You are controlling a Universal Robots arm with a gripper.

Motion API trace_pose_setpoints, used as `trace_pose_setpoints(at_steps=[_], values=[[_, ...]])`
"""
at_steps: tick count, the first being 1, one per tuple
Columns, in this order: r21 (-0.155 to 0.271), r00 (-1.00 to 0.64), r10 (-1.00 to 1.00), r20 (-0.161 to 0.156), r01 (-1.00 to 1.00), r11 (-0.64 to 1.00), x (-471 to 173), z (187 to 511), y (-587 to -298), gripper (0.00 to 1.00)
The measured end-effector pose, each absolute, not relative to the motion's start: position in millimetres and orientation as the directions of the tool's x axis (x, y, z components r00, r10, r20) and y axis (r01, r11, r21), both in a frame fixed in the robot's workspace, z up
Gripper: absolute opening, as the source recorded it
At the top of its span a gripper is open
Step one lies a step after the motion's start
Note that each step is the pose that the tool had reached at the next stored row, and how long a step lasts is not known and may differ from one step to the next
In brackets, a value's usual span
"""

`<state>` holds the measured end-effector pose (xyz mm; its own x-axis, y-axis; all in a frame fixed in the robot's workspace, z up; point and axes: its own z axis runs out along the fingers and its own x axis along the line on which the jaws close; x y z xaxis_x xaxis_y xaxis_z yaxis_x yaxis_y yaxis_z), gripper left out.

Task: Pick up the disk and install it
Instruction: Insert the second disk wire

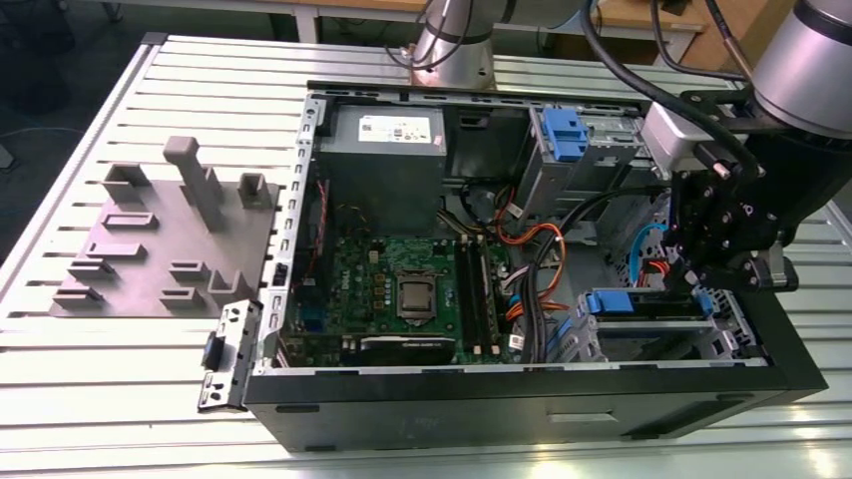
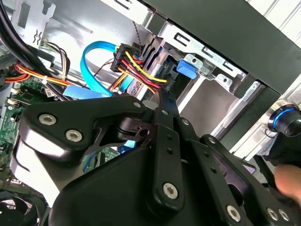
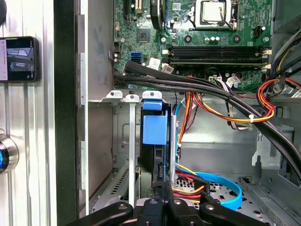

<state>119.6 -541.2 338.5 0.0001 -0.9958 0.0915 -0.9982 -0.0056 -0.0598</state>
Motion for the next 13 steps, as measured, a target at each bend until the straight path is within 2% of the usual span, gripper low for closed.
trace_pose_setpoints(at_steps=[13], values=[[-0.059, 0.000, -0.996, 0.092, -0.998, -0.006, 116.3, 338.6, -541.2, 0.11]])
